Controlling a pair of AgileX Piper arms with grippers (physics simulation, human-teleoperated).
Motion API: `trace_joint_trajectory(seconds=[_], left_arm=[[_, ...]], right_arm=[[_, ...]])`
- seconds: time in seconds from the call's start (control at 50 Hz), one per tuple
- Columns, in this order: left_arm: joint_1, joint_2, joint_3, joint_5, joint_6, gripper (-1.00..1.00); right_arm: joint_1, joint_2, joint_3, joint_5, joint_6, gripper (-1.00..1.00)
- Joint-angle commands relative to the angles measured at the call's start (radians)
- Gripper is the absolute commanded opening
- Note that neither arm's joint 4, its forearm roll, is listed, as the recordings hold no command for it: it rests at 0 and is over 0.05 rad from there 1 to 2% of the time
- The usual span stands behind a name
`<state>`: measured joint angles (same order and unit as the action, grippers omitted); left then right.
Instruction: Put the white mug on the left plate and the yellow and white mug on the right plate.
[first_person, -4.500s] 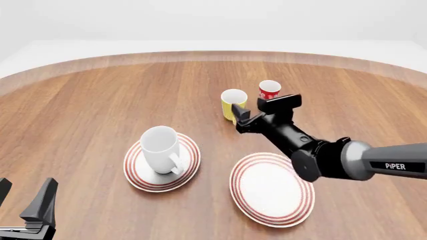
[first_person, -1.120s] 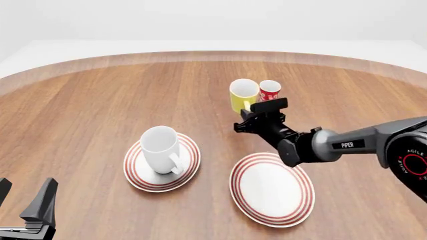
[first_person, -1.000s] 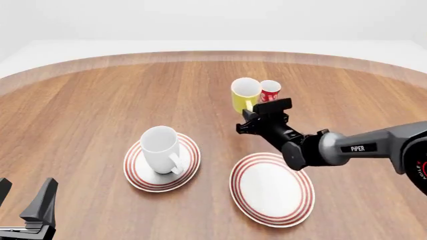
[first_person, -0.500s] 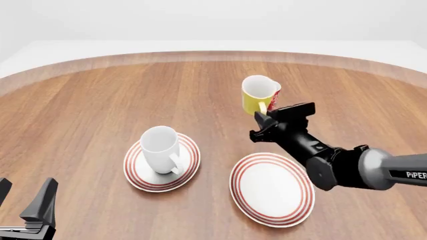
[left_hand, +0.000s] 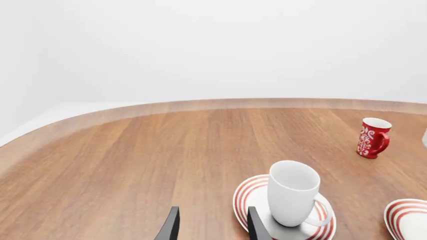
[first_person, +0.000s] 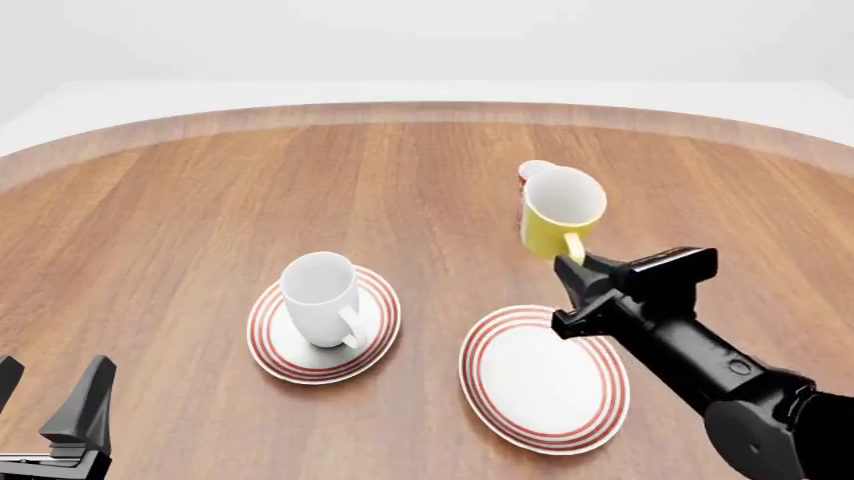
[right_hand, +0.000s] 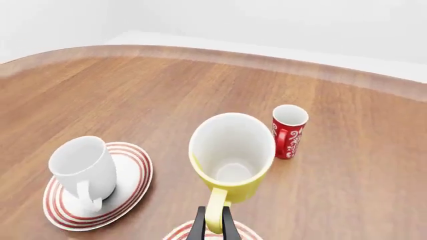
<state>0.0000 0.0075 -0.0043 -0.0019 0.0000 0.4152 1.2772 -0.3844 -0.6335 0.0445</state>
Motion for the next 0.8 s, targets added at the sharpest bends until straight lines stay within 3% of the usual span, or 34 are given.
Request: trace_joint_trajectory(seconds=[0.02, 0.48, 0.6, 0.8], left_arm=[[0.000, 0.000, 0.000, 0.000, 0.000, 1.00], [0.000, 0.000, 0.000, 0.000, 0.000, 1.00], [0.000, 0.000, 0.000, 0.000, 0.000, 1.00], [0.000, 0.000, 0.000, 0.000, 0.000, 1.00]], right_arm=[[0.024, -0.195, 0.134, 0.041, 0.015, -1.00], [0.057, -0.609, 0.289, 0.307, 0.011, -1.00], [0.083, -0.662, 0.318, 0.342, 0.021, -1.00], [0.099, -0.638, 0.380, 0.290, 0.027, -1.00]])
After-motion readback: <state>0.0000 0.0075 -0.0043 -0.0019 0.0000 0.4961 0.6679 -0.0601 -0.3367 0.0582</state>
